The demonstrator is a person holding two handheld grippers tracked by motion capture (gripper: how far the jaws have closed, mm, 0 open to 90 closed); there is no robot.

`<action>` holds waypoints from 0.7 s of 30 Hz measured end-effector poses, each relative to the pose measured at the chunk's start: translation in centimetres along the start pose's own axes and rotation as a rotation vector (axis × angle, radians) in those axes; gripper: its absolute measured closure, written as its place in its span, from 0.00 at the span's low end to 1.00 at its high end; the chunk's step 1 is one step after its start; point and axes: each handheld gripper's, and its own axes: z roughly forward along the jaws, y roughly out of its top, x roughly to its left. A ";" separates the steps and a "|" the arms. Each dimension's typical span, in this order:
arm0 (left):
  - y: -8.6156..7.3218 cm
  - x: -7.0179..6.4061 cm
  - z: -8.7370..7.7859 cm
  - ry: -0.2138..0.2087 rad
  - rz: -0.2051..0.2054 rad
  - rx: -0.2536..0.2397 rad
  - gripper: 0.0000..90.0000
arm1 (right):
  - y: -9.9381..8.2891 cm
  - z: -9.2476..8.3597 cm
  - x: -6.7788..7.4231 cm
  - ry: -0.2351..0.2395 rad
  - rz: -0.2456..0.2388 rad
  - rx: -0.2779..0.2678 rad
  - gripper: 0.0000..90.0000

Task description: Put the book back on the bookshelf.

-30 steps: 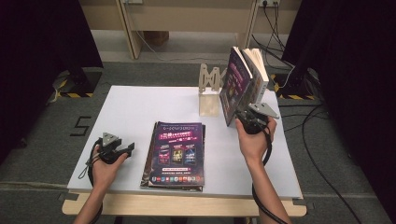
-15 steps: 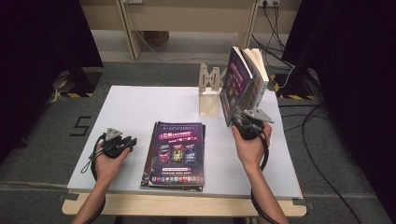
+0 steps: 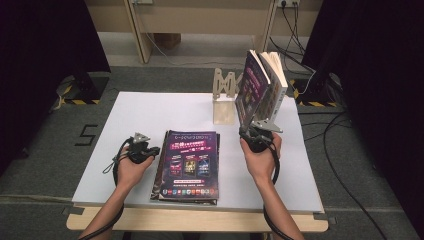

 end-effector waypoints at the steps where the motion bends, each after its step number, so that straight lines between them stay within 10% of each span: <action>1: 0.1 -0.1 0.2 -0.003 0.000 0.004 0.94 | -0.1 0.1 0.1 0.002 -0.001 0.002 0.66; 21: 0.9 -0.9 1.9 -0.022 0.040 0.048 0.99 | -0.8 1.8 1.1 0.042 -0.019 0.082 0.66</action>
